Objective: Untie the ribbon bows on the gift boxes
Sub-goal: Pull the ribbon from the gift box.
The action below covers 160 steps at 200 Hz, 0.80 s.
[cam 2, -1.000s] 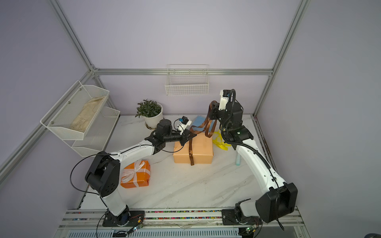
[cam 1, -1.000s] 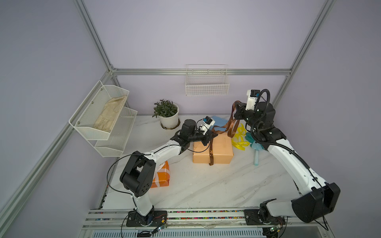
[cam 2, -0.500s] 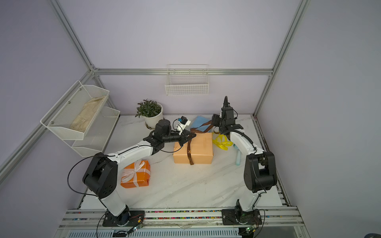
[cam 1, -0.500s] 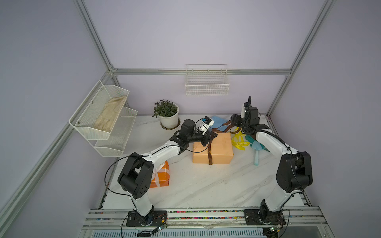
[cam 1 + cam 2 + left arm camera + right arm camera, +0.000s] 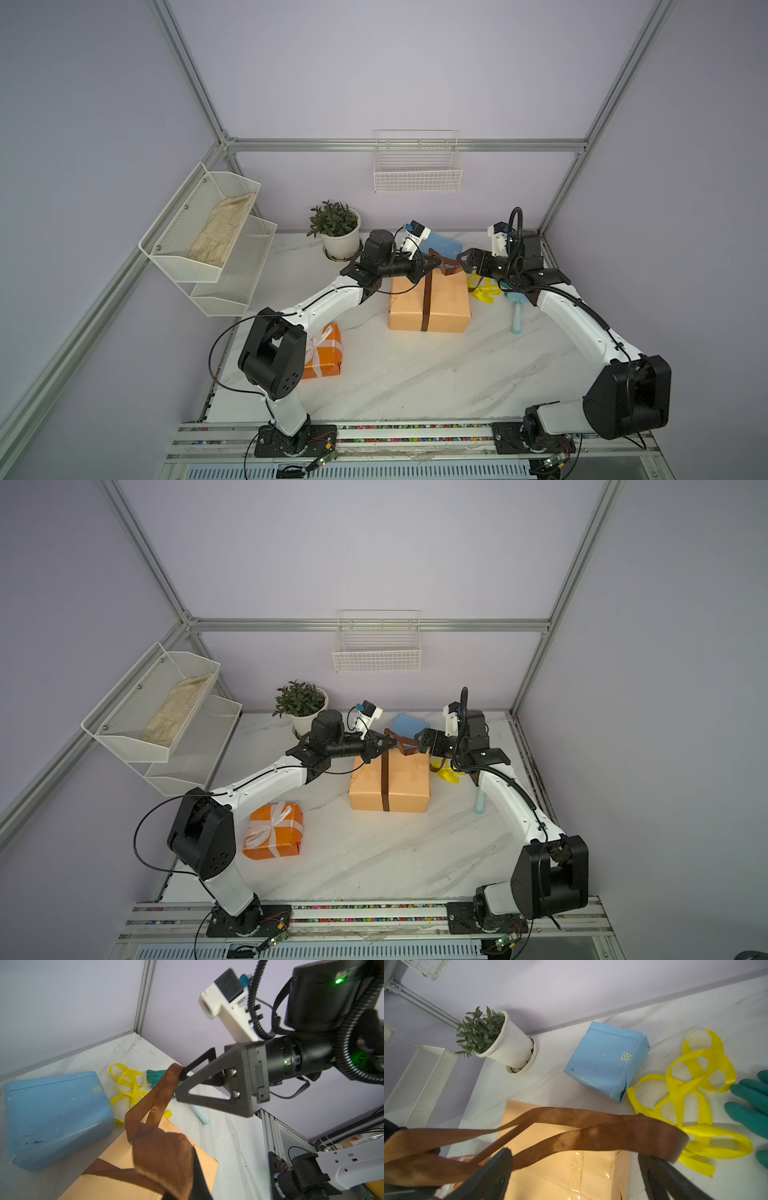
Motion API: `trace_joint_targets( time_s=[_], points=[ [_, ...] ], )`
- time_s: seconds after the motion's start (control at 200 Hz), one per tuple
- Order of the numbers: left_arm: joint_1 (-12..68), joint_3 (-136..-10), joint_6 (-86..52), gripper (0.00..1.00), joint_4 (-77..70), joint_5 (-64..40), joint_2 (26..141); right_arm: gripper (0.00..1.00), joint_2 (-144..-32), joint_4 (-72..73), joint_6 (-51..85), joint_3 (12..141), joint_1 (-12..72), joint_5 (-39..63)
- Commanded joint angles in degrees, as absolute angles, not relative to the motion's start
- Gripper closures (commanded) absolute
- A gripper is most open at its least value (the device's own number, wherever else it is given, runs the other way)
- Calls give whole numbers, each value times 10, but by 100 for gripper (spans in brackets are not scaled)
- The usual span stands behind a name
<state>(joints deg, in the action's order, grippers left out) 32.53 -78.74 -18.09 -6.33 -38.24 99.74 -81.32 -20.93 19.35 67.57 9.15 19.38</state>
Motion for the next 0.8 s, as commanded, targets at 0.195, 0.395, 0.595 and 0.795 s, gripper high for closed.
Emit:
trace_joint_targets(
  time_s=[0.195, 0.395, 0.595, 0.795],
  points=[
    [338, -871, -244, 100, -72, -405, 988, 3, -820, -222, 196, 654, 93, 233],
    [337, -964, -220, 100, -8, -390, 999, 3, -802, -221, 192, 655, 93, 200],
    [337, -1000, -233, 100, 7, -393, 1002, 3, -792, -243, 213, 648, 93, 179],
    [333, -1065, -206, 100, 64, -365, 998, 3, -768, -236, 204, 662, 93, 229]
  ],
)
